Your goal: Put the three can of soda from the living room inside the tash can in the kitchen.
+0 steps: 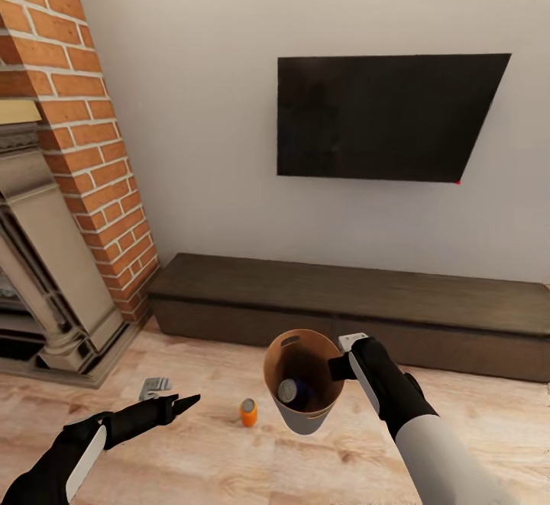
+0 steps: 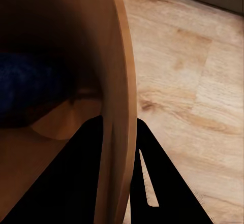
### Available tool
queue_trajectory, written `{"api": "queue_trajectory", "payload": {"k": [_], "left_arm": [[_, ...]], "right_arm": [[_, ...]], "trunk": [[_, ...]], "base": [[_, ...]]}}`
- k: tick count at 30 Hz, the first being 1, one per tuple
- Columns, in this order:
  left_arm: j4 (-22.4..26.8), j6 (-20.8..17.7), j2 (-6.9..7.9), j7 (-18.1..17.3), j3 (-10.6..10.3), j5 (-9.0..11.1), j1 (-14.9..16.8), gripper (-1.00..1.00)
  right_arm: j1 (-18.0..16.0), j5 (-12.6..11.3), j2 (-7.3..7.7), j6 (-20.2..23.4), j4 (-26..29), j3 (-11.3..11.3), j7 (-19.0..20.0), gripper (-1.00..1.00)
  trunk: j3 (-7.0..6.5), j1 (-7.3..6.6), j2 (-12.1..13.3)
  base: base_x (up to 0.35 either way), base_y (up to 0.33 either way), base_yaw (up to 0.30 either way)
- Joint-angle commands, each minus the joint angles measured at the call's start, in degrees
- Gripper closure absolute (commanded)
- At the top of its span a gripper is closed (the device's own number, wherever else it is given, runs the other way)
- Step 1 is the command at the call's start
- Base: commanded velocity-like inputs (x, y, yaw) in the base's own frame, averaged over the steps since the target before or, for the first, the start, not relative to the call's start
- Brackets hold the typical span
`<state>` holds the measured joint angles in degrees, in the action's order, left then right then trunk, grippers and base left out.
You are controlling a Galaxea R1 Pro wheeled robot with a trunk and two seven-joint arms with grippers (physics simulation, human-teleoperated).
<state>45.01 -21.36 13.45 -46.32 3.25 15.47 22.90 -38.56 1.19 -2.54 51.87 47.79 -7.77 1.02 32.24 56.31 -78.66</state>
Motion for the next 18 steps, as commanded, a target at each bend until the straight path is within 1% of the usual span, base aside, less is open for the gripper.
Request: {"api": "queue_trajectory", "payload": {"k": [1, 10, 13, 18], "left_arm": [[0.0, 0.0, 0.00, 0.0, 0.0, 0.0, 0.0, -1.00], [0.0, 0.0, 0.00, 0.0, 0.0, 0.0, 0.0, -1.00], [0.0, 0.0, 0.00, 0.0, 0.0, 0.0, 0.0, -1.00], [0.0, 0.0, 0.00, 0.0, 0.0, 0.0, 0.0, -1.00]], "right_arm": [[0.0, -0.8, -0.01, 0.0, 0.0, 0.0, 0.2, 1.00], [0.0, -0.8, -0.01, 0.0, 0.0, 0.1, 0.2, 1.00], [0.0, -0.8, -0.01, 0.0, 0.0, 0.1, 0.2, 1.00], [0.0, -0.8, -0.01, 0.0, 0.0, 0.1, 0.2, 1.00]], "trunk": [[-0.05, 0.00, 0.0], [-0.40, 0.00, 0.0], [-0.52, 0.00, 0.0], [-0.72, 0.00, 0.0]], "base": [[0.000, 0.269, -0.257], [0.000, 0.255, -0.257], [0.000, 0.120, -0.257], [0.000, 0.038, -0.257]]}}
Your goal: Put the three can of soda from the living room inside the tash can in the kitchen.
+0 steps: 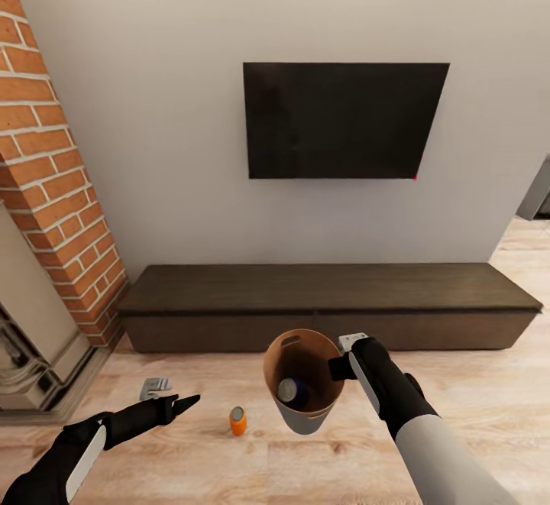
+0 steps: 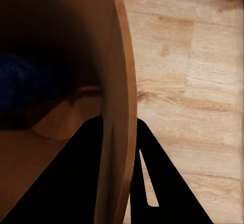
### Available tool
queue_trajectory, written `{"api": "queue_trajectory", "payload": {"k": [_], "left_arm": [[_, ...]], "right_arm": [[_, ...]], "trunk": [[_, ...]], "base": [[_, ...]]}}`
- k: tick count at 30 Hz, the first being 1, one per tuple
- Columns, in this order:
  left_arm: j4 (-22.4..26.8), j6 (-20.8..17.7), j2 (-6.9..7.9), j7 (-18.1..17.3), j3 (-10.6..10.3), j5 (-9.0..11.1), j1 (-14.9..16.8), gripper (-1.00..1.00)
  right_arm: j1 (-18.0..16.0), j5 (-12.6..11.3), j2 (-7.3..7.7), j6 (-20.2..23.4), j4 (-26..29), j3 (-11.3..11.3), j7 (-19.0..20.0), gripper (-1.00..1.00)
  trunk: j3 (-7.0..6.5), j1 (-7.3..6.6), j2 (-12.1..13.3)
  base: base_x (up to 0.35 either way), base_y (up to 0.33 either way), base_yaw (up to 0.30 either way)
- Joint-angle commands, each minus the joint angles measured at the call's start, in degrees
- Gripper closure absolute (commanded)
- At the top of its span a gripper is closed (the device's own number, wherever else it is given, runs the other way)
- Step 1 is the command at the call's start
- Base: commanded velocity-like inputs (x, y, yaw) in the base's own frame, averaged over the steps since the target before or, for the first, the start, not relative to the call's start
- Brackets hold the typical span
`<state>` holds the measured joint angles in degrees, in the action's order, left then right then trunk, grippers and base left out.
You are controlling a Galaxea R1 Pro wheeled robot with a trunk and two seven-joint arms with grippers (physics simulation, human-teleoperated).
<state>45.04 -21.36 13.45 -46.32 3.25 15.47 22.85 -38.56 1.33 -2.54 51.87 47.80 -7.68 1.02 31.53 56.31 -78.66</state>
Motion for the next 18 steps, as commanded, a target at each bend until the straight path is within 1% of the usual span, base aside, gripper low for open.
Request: {"api": "queue_trajectory", "payload": {"k": [1, 18], "left_arm": [[0.0, 0.0, 0.00, 0.0, 0.0, 0.0, 0.0, -1.00], [0.0, 0.0, -0.02, 0.0, 0.0, 0.0, 0.0, -1.00]], "right_arm": [[0.0, -1.0, -0.01, 0.0, 0.0, 0.0, 0.2, 1.00], [0.0, -1.0, -0.01, 0.0, 0.0, 0.0, 0.2, 1.00]], "trunk": [[-0.05, 0.00, 0.0], [-0.72, 0.00, 0.0]], "base": [[0.000, 0.011, -0.257], [0.000, 0.001, -0.257]]}}
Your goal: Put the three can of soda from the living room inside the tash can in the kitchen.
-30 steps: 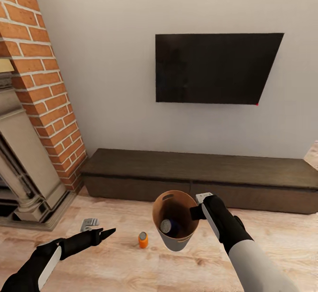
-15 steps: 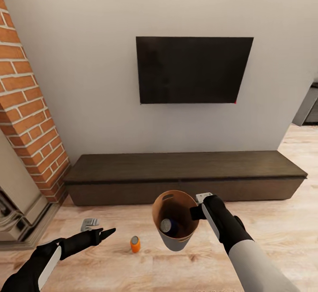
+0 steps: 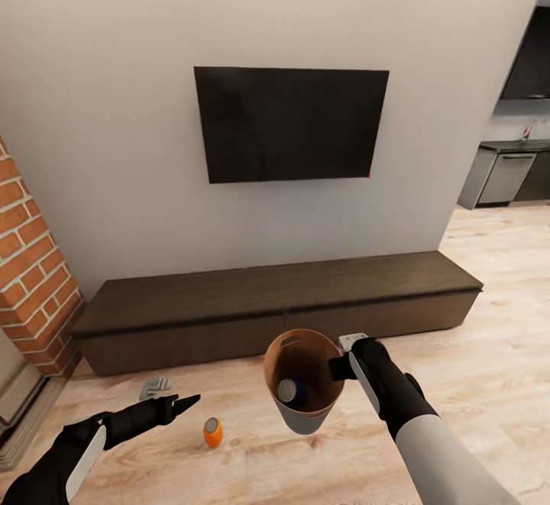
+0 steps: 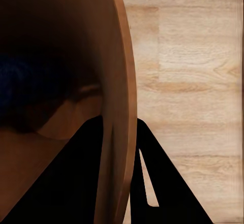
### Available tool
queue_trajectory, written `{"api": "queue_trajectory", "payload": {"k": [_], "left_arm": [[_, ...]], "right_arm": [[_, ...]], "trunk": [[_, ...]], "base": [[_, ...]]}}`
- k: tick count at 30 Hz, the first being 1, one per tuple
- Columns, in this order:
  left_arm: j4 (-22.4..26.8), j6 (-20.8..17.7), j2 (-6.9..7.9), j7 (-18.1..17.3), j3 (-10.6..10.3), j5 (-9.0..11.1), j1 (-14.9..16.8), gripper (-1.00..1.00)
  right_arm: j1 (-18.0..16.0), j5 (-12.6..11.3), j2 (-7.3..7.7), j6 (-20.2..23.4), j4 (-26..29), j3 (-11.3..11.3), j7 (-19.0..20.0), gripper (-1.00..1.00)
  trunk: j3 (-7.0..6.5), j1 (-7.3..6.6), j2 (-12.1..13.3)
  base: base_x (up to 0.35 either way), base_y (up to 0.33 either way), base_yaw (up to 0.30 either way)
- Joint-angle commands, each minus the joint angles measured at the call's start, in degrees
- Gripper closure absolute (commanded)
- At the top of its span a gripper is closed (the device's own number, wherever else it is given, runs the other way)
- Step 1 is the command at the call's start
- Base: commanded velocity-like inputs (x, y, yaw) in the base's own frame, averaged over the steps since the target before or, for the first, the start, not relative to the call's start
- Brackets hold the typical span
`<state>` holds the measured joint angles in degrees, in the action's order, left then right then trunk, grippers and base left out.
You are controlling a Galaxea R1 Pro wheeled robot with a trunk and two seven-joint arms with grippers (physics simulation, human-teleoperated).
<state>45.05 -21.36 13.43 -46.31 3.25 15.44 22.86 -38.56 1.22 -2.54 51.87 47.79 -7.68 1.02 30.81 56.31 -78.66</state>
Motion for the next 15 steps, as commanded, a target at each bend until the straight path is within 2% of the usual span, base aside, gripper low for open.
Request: {"api": "queue_trajectory", "payload": {"k": [1, 15], "left_arm": [[0.0, 0.0, 0.00, 0.0, 0.0, 0.0, 0.0, -1.00], [0.0, 0.0, 0.02, 0.0, 0.0, 0.0, 0.0, -1.00]], "right_arm": [[0.0, -0.9, -0.01, 0.0, 0.0, 0.0, 0.2, 1.00], [0.0, -0.9, -0.01, 0.0, 0.0, 0.0, 0.2, 1.00]], "trunk": [[-0.05, 0.00, 0.0], [-0.60, 0.00, 0.0]], "base": [[0.000, 0.000, -0.257], [0.000, 0.000, -0.258]]}}
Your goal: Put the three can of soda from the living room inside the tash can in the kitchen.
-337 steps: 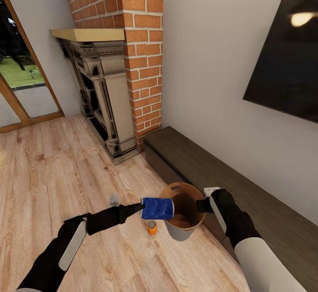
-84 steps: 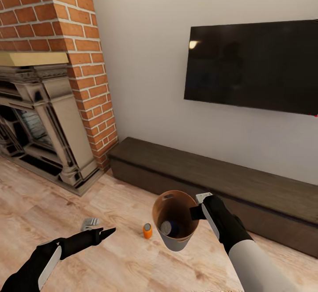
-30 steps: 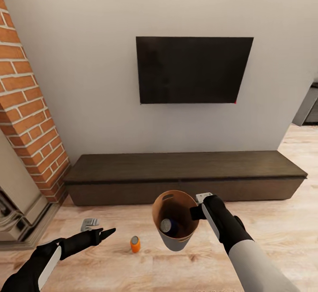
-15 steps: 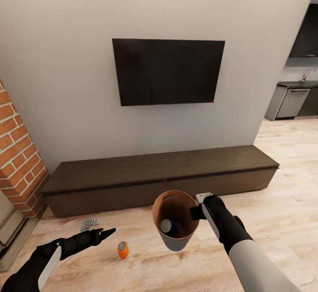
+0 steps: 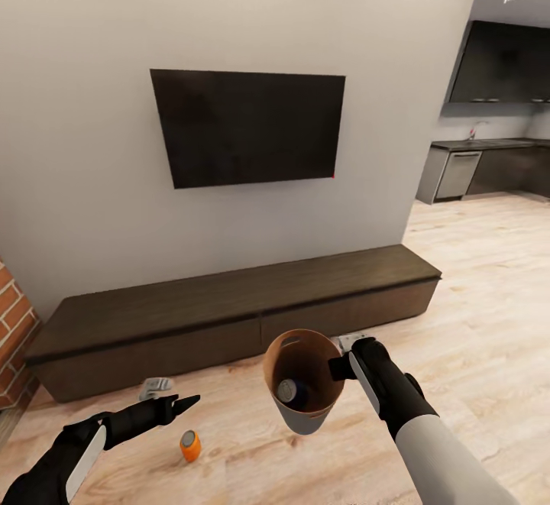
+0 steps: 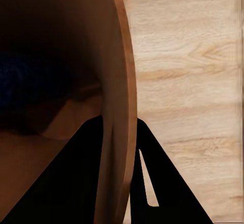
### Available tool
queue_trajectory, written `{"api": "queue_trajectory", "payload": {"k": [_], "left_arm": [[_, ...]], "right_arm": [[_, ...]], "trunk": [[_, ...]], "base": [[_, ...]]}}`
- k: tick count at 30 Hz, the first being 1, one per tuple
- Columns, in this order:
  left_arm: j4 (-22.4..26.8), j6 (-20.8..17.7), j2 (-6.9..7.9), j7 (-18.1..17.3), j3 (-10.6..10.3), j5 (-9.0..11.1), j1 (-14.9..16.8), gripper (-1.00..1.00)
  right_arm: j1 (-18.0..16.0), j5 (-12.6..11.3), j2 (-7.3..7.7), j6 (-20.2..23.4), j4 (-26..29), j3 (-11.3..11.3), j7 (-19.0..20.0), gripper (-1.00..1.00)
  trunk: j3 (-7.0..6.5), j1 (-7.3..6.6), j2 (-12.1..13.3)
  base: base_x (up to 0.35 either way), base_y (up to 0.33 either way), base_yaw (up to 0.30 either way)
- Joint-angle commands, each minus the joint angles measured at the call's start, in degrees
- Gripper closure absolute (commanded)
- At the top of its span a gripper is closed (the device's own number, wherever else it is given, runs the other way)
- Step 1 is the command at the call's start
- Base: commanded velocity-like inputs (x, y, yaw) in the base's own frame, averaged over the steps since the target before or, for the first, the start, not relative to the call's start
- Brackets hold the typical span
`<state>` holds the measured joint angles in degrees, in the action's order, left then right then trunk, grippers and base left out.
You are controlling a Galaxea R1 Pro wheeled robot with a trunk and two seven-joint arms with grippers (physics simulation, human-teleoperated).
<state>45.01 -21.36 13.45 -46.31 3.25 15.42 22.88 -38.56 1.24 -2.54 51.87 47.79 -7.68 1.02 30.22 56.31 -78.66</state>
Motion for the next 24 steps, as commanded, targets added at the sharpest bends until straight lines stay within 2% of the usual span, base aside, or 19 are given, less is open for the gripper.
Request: {"api": "queue_trajectory", "payload": {"k": [1, 9, 24], "left_arm": [[0.0, 0.0, 0.00, 0.0, 0.0, 0.0, 0.0, -1.00], [0.0, 0.0, -0.01, 0.0, 0.0, 0.0, 0.0, -1.00], [0.0, 0.0, 0.00, 0.0, 0.0, 0.0, 0.0, -1.00]], "right_arm": [[0.0, -0.9, -0.01, 0.0, 0.0, 0.0, 0.2, 1.00], [0.0, -0.9, -0.01, 0.0, 0.0, 0.0, 0.2, 1.00], [0.0, -0.9, -0.01, 0.0, 0.0, 0.0, 0.2, 1.00]], "trunk": [[-0.05, 0.00, 0.0], [-0.33, 0.00, 0.0], [-0.39, 0.00, 0.0]], "base": [[0.000, 0.000, -0.263], [0.002, 0.037, -0.238], [0.098, 0.241, -0.023]]}}
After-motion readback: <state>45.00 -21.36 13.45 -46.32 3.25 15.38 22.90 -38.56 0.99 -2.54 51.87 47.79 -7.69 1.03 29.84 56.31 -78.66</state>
